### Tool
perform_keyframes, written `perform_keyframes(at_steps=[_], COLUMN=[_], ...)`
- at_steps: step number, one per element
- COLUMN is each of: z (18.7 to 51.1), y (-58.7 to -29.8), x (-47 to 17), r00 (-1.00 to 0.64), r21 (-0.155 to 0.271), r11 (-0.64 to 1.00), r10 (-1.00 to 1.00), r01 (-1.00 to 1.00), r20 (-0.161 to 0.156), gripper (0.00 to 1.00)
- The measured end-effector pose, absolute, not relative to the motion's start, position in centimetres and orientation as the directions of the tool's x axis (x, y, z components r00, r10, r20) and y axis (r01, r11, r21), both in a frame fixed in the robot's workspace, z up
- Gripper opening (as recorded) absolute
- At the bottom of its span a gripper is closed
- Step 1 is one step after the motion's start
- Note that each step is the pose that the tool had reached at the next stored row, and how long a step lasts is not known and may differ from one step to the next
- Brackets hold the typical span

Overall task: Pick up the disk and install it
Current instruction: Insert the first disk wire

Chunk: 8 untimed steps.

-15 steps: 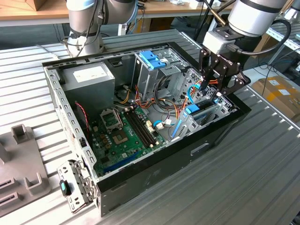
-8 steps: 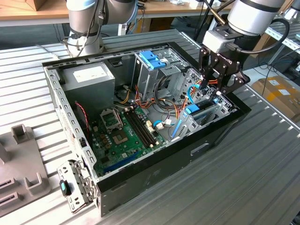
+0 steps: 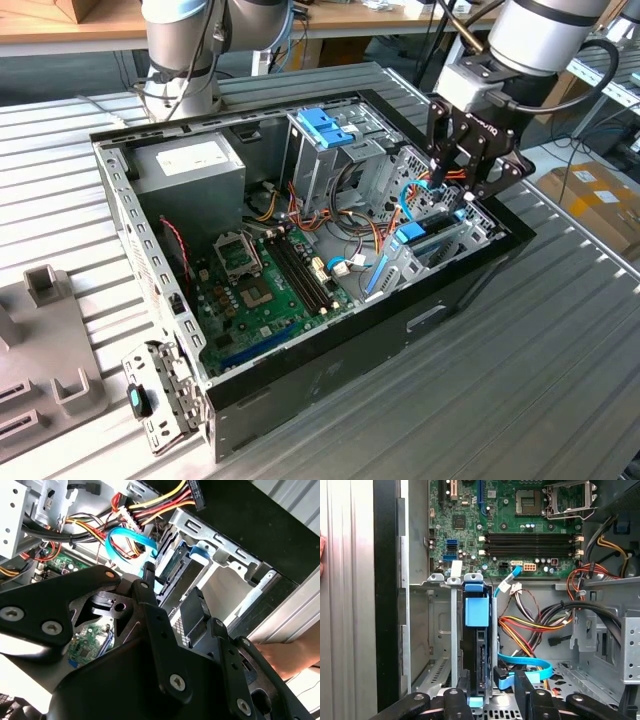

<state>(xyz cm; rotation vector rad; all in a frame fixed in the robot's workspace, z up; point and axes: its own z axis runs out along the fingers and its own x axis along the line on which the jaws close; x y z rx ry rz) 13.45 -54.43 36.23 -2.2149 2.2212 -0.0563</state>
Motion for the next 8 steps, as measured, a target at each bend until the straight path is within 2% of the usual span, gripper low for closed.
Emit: perform_keyframes(at_steps=[8], z=[36.23], y=[-54.75], x=[13.45], r00=[-0.003], r21=[-0.028], r11=[0.002], r10=[-1.000], r01=[-1.000], r20=[0.023], gripper=[0.48])
